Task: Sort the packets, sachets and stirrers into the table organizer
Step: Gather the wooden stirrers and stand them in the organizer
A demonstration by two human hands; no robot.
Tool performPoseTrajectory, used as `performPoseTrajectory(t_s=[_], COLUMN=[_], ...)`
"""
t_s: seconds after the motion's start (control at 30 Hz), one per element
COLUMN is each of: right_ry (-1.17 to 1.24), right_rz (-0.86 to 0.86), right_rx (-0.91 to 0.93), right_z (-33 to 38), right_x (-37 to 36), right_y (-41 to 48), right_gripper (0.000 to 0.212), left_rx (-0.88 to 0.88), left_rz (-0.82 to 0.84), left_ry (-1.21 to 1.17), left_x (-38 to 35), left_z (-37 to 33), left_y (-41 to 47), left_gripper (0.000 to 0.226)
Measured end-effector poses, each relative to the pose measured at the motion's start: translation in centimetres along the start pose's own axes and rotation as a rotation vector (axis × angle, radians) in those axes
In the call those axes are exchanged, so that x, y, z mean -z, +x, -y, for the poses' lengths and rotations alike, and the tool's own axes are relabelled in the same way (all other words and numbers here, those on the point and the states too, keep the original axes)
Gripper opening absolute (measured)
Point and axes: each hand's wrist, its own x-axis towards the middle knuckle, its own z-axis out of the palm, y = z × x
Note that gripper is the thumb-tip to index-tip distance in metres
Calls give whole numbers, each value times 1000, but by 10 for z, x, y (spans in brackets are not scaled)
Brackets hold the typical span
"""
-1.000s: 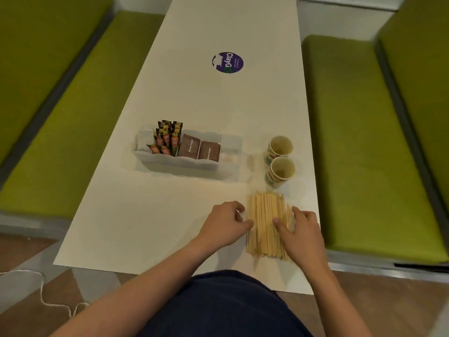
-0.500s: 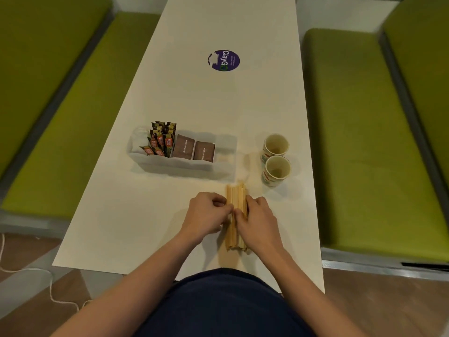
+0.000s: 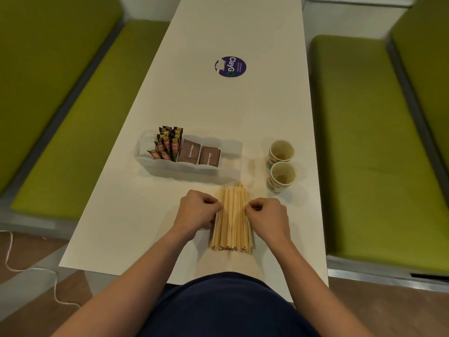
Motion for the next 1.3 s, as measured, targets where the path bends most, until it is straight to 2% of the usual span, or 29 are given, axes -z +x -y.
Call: performPoseTrajectory(t_s=[0.3, 0.47, 0.57, 0.7, 0.8, 0.9, 1.07, 1.3], right_ry=[8, 185, 219, 249, 283, 329, 388, 499], right_rz=[48, 57, 55, 63, 60, 64, 33, -75], right_rx=[-32, -106, -97, -97, -112, -133, -117, -3], right_z=[1, -5, -7, -7, -8, -10, -9, 21], right_x=[-2, 2, 4, 5, 4, 2, 5, 24], right_y=[4, 5, 3, 1, 1, 1, -5, -12], right_gripper=[17, 11, 18, 14, 11, 9, 10, 10], left_rx=[0, -17, -10, -13, -97, -262, -497, -554], left_rz=[9, 7, 21, 91, 142, 163, 0, -100], left_ry=[29, 47, 45, 49, 3, -85, -205, -43], left_x=[6, 14, 17, 23, 34, 49, 69, 49], left_z=[5, 6, 7, 4, -10, -40, -107, -129], left_y=[1, 0, 2, 2, -5, -11, 13, 63], left_gripper=[8, 6, 7, 6, 9, 10, 8, 10])
